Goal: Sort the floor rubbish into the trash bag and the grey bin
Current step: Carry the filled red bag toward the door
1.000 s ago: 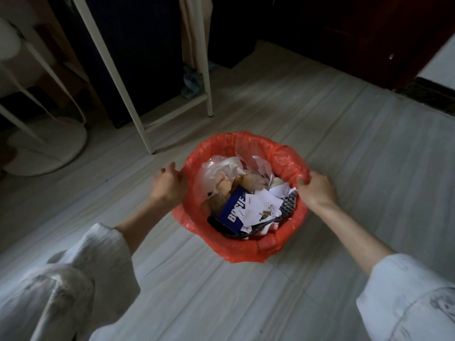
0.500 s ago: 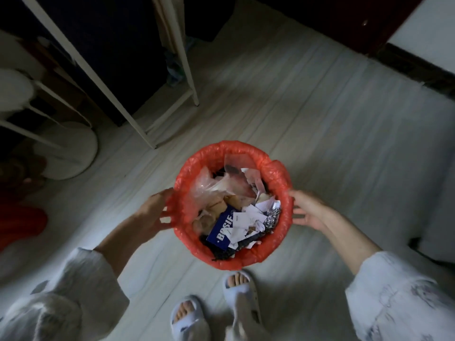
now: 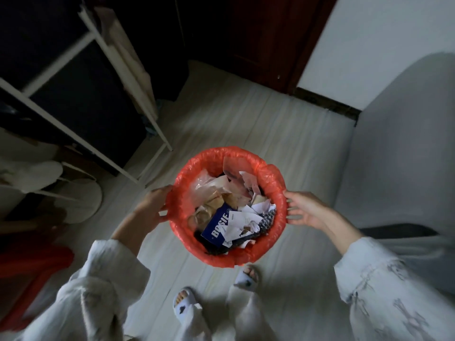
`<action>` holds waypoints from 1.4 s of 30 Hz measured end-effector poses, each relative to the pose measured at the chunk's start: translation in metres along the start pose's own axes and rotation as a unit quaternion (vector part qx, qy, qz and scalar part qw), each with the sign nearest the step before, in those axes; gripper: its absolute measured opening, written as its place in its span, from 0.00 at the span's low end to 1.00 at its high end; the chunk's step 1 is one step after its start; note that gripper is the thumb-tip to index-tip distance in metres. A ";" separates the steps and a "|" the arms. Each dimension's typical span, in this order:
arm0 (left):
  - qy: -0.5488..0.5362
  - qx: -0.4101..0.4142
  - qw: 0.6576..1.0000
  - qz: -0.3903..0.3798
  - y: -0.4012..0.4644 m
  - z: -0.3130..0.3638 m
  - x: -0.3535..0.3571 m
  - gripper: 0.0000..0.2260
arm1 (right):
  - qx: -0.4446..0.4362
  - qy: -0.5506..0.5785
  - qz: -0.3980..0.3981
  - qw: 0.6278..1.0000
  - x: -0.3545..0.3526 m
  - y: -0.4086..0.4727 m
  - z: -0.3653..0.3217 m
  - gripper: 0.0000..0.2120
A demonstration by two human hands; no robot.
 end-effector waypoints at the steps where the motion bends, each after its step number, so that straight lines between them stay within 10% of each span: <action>1: 0.000 0.005 1.000 0.005 -0.005 0.007 0.015 0.09 | -0.005 0.010 0.005 1.000 -0.015 -0.001 -0.003 0.08; 30: 0.003 -0.027 0.999 -0.034 0.167 0.312 0.428 0.11 | -0.033 0.139 0.095 0.985 -0.336 0.252 -0.273 0.08; 42: -0.030 -0.082 0.995 0.040 0.355 0.340 0.621 0.10 | 0.055 0.058 0.056 0.995 -0.435 0.514 -0.361 0.05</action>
Point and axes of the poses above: each hand's wrist, its own y-axis towards the middle knuckle, its own x-axis out of the palm, z = x × y, the point moved 1 cm from there along y, towards the middle knuckle, and after that the axes turned 4 degrees about z, right-handed, at the moved point
